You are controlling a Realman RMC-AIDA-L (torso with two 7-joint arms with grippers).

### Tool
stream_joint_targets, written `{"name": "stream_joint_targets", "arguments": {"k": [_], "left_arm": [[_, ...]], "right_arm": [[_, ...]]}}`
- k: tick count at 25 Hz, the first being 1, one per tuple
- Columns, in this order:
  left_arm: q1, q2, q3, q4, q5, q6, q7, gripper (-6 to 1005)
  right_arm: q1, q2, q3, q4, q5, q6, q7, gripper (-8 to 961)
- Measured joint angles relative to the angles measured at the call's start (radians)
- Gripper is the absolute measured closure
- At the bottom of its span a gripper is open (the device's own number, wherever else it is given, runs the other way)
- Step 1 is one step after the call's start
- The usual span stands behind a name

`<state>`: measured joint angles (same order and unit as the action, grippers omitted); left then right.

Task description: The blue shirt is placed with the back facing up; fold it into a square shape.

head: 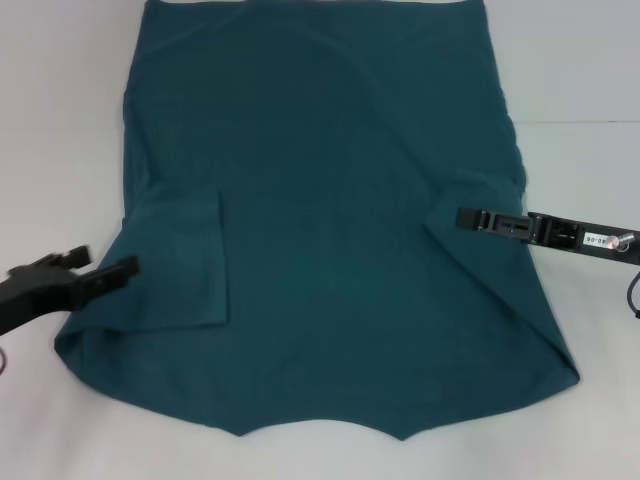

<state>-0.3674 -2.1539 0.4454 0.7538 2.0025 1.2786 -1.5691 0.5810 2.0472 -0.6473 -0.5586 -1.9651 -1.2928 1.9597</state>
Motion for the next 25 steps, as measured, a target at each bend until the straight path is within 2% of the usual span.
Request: {"name": "stream_joint_targets", "arguments": {"k": [6,25], "left_arm": [[0.01,0.001,-0.046,0.009,0.079,-0.017,-0.074,110],[0.024,0.002,-0.067,0.026,0.183,-0.008,-0.151,111]], "right_arm": [[0.007,0.001,0.0,0.0,0.002,0.006,0.001,37],[0.01,-0.007,0.002,-0.004,0.005,0.009,0.007,46]]}}
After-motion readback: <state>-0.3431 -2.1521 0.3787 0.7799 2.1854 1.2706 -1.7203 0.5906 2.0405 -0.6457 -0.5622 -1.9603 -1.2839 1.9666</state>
